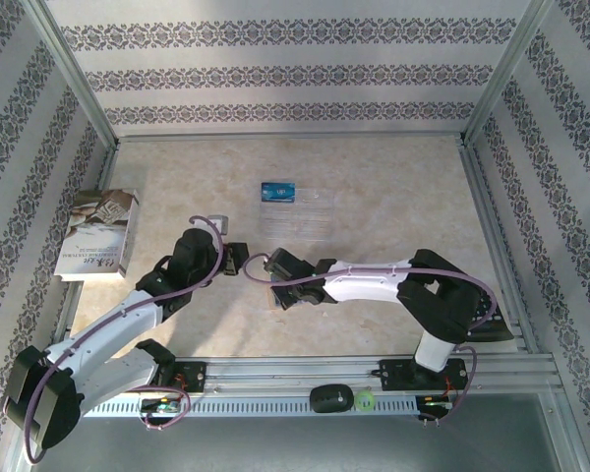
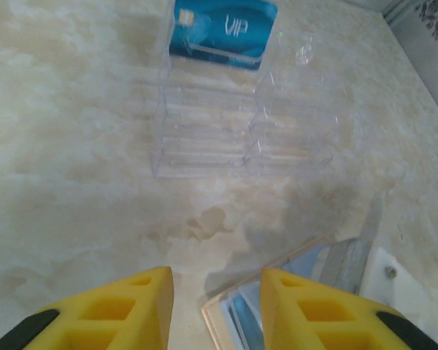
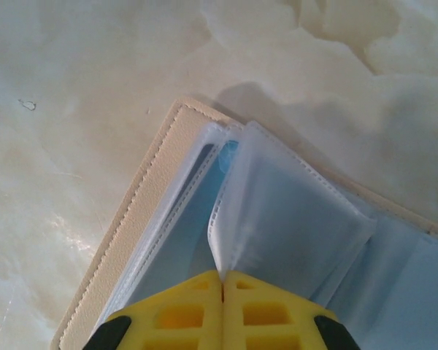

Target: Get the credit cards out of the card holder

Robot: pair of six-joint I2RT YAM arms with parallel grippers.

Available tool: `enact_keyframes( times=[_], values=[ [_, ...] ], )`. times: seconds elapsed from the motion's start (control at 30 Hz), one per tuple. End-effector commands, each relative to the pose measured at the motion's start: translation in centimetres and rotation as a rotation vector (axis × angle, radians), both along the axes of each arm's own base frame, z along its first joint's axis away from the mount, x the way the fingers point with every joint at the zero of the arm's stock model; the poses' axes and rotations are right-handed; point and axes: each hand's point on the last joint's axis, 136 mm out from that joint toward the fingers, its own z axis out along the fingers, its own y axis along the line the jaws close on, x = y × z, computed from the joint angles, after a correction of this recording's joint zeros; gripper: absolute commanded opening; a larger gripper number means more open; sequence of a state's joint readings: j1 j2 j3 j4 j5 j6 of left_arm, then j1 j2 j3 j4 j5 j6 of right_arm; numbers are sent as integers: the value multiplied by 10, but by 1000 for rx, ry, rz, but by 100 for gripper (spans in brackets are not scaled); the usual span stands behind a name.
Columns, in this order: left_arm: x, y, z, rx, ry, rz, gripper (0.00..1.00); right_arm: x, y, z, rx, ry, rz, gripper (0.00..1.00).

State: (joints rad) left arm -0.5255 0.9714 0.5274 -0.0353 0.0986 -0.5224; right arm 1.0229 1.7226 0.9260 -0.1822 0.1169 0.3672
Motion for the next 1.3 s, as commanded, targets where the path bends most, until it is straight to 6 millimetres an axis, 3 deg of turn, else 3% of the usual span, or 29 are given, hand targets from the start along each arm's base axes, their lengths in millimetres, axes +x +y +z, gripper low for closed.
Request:
enact_keyframes(
  times=[0.0, 0.2, 0.37, 0.6, 0.73, 1.13, 1.27],
  values=[
    [-9, -15, -12, -25, 29, -54, 33, 2, 6, 17, 144, -22, -13, 0],
    [-21, -40, -37, -70, 70, -120, 28, 2, 9, 36, 361, -13, -75, 0],
    [-26, -67, -54, -93, 107, -188, 25, 3, 1, 40, 425, -1, -115, 0],
    [-33, -103, -74, -117, 169, -286, 8, 7, -8, 40, 476, 30, -159, 0],
    [-34, -100, -87, -64, 216, -273, 0, 9, -12, 38, 477, 35, -178, 0],
    [-57, -91, -134, 94, 430, -326, 0, 11, -26, 25, 444, 73, -250, 0],
    [-63, -87, -146, 127, 473, -340, 0, 12, -40, 16, 386, 90, -313, 0]
  ],
)
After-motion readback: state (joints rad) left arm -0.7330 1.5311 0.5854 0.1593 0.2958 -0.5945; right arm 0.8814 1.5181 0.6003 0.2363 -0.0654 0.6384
